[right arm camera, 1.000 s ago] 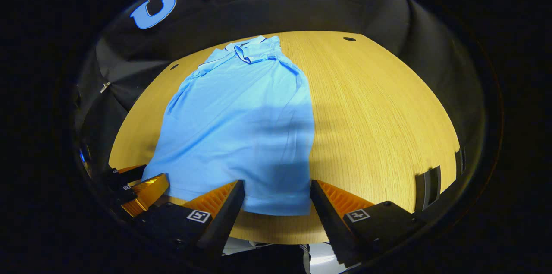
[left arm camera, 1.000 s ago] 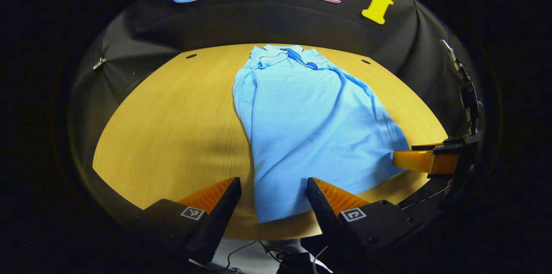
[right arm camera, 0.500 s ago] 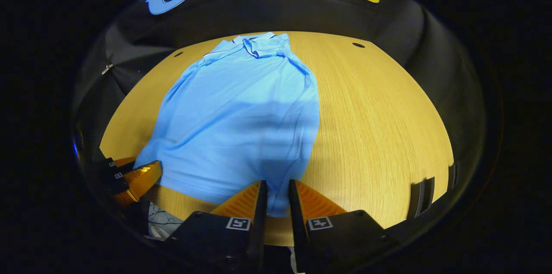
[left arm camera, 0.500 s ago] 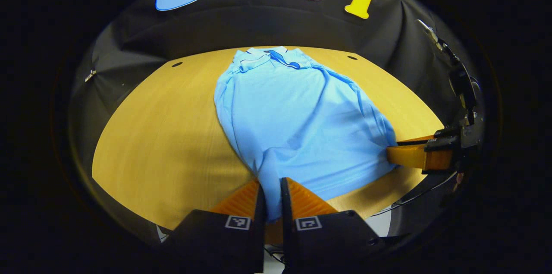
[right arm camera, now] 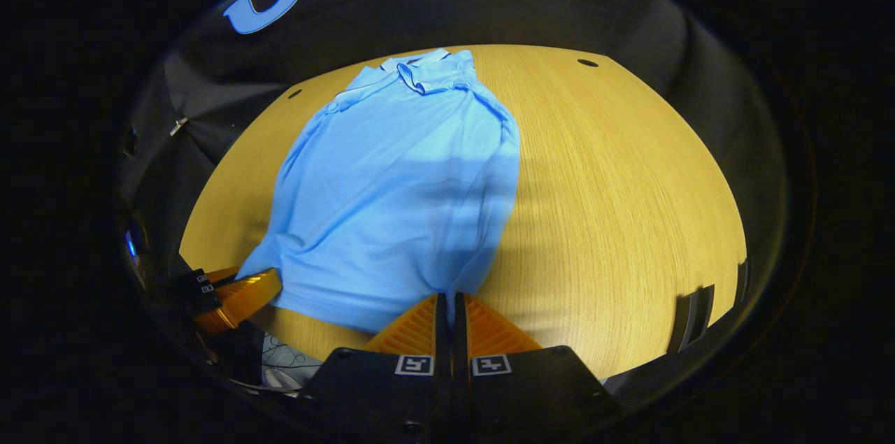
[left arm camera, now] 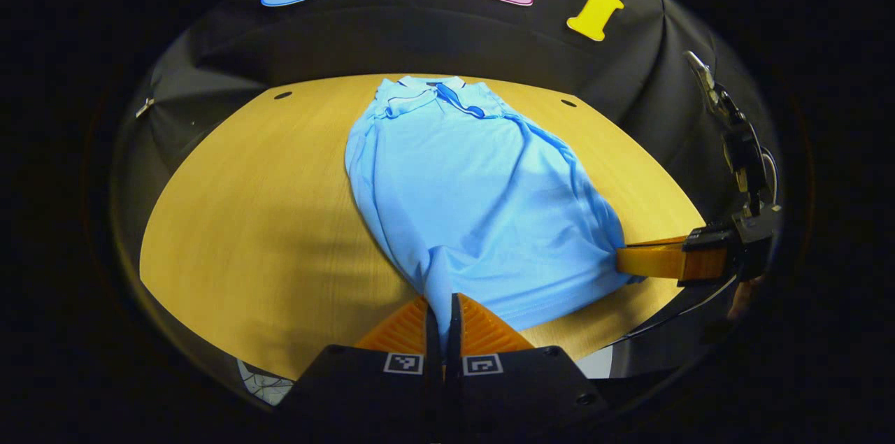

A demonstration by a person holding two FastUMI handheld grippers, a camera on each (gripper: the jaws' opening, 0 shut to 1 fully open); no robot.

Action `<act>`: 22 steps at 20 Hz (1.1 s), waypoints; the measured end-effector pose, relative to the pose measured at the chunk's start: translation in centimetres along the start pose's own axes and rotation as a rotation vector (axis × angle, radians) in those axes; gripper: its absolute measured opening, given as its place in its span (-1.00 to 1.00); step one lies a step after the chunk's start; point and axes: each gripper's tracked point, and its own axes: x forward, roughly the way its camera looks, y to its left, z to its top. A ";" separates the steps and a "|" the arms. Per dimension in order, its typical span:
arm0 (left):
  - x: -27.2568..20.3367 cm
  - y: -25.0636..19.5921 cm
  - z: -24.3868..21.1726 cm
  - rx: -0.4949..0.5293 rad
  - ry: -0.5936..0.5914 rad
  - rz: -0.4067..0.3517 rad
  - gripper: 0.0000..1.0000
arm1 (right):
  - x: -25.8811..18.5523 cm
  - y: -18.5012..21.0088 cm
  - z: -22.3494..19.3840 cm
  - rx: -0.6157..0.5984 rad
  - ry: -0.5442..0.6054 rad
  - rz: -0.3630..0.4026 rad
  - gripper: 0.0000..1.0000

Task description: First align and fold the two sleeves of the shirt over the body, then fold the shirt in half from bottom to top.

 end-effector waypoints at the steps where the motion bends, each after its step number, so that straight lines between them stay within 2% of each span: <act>1: -0.4 0.0 0.6 -0.006 -0.005 -0.002 -0.88 | -0.6 0.3 0.7 -0.006 -0.010 0.009 -0.89; 7: -3.8 1.1 7.6 -0.066 -0.089 0.017 -0.88 | -3.1 2.1 6.9 -0.013 -0.067 0.077 -0.90; 9: -4.5 1.5 10.9 -0.043 -0.122 0.027 -0.87 | -3.5 2.7 10.2 -0.006 -0.099 0.095 -0.90; 10: -4.7 1.7 12.8 -0.023 -0.146 0.034 -0.88 | -3.6 2.8 12.0 -0.006 -0.118 0.101 -1.00; 11: -4.8 1.9 14.9 -0.007 -0.174 0.041 -0.87 | -3.6 3.1 13.9 -0.013 -0.139 0.108 -0.90; 14: -4.1 2.2 20.0 -0.034 -0.224 0.035 -0.87 | -3.0 3.5 19.3 -0.034 -0.193 0.122 -0.90; 15: -3.8 2.6 21.4 -0.050 -0.235 0.037 -0.78 | -2.9 3.7 21.0 -0.037 -0.206 0.127 -0.90; 16: -3.5 2.9 23.1 -0.062 -0.251 0.038 -0.87 | -2.8 4.0 22.6 -0.034 -0.222 0.135 -0.91; 21: -0.4 5.1 30.5 -0.105 -0.311 0.087 -0.88 | -0.5 5.0 30.2 -0.055 -0.278 0.171 -0.91; 22: 0.3 5.4 32.0 -0.123 -0.323 0.089 -0.78 | 0.0 5.2 31.5 -0.053 -0.288 0.179 -0.91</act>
